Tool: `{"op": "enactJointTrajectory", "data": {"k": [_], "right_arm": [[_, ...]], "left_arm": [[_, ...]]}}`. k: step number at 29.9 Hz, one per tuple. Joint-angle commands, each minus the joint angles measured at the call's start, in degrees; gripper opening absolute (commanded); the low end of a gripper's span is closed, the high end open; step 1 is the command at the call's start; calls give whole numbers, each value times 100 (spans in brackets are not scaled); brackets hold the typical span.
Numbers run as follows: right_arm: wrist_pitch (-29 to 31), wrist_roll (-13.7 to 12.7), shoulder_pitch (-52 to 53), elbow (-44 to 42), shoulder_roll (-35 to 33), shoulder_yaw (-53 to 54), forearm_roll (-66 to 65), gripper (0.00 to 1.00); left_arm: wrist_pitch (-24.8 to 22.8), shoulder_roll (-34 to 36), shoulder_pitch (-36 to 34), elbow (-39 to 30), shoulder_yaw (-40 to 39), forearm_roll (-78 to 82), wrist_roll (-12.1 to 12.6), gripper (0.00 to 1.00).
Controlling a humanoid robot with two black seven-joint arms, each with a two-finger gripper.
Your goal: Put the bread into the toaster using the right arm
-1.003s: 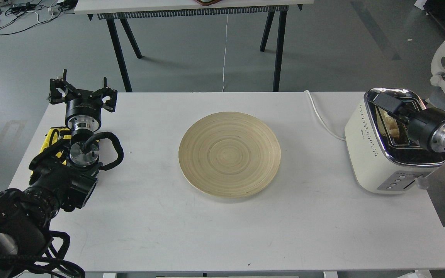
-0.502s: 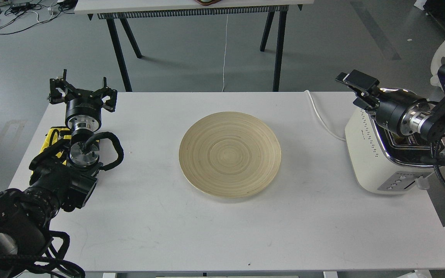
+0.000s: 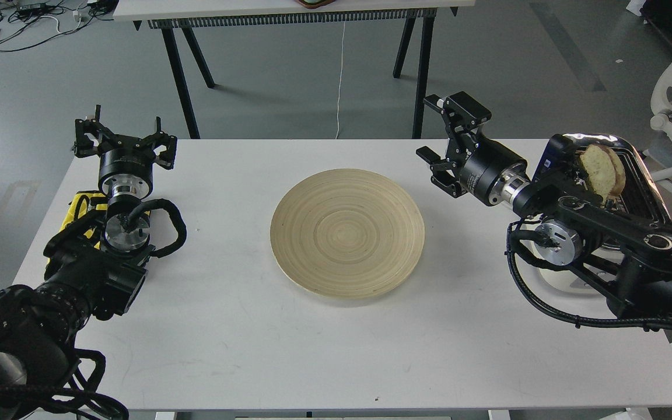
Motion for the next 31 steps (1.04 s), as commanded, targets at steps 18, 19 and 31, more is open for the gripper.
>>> {"op": "enactJointTrajectory", "data": {"k": [18, 19, 31], "right_arm": [[2540, 120, -530, -2995, 1574, 2269, 20, 99], [2540, 146, -530, -2995, 1574, 2287, 63, 99], [2540, 155, -618, -3021, 1539, 2278, 398, 99]], "left_arm": [[0, 0, 0, 0, 0, 0, 0, 100], [0, 0, 0, 0, 0, 0, 0, 100], [0, 0, 0, 0, 0, 0, 0, 100]]}}
